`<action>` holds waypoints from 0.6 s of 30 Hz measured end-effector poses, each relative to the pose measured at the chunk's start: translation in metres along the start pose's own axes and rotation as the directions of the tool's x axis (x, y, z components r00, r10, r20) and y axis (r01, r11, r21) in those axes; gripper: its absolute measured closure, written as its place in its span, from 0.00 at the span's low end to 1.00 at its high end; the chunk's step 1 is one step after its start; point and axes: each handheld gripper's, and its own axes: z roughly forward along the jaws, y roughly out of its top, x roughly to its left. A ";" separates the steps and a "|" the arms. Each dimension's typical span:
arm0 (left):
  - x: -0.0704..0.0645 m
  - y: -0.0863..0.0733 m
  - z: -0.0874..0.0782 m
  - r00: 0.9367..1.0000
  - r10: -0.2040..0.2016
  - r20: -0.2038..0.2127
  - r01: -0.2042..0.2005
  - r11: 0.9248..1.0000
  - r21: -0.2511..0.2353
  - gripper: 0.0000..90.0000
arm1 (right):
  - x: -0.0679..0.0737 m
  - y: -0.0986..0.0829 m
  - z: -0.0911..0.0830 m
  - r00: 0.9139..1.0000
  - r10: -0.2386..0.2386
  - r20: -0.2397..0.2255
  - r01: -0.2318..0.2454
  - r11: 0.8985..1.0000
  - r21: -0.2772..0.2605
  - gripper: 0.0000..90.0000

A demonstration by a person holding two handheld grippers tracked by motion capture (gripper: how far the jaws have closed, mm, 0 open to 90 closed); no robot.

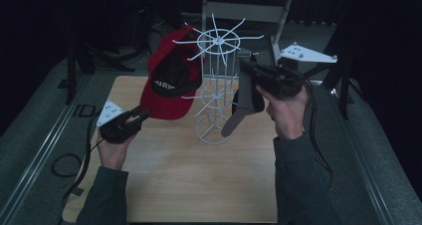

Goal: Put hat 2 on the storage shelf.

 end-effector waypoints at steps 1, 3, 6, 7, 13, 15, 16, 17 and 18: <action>0.000 0.000 -0.001 1.000 -0.004 -0.002 0.004 1.000 0.001 0.73 | 0.000 0.000 0.000 1.000 -0.001 0.005 0.001 1.000 0.000 0.96; 0.001 0.000 -0.003 1.000 -0.006 -0.003 0.006 1.000 -0.004 0.70 | 0.000 0.000 -0.001 1.000 -0.006 0.013 0.006 1.000 0.004 0.93; 0.002 0.001 -0.005 1.000 -0.010 -0.003 0.010 1.000 -0.010 0.67 | -0.003 -0.002 -0.003 1.000 0.003 0.014 -0.003 1.000 -0.004 0.91; 0.002 0.001 -0.005 1.000 -0.012 -0.001 0.012 1.000 -0.013 0.67 | -0.004 -0.003 -0.003 1.000 0.008 0.014 -0.008 1.000 -0.005 0.91; 0.002 0.001 -0.006 1.000 -0.016 0.001 0.016 1.000 -0.020 0.63 | -0.008 -0.007 -0.006 1.000 0.016 0.015 -0.016 1.000 -0.002 0.82; 0.002 0.002 -0.007 1.000 -0.020 0.002 0.020 1.000 -0.021 0.62 | -0.007 -0.007 -0.008 1.000 0.006 0.009 -0.006 1.000 -0.004 0.77; 0.002 0.002 -0.007 1.000 -0.020 0.002 0.020 1.000 -0.023 0.61 | -0.006 -0.006 -0.009 1.000 0.004 0.011 -0.004 1.000 -0.004 0.75; 0.002 0.002 -0.008 1.000 -0.021 0.002 0.022 0.999 -0.026 0.60 | -0.006 -0.006 -0.010 1.000 0.003 0.016 -0.003 1.000 -0.006 0.73; 0.002 0.002 -0.008 1.000 -0.023 0.003 0.023 0.999 -0.028 0.60 | -0.006 -0.006 -0.011 1.000 0.003 0.018 -0.003 1.000 -0.004 0.71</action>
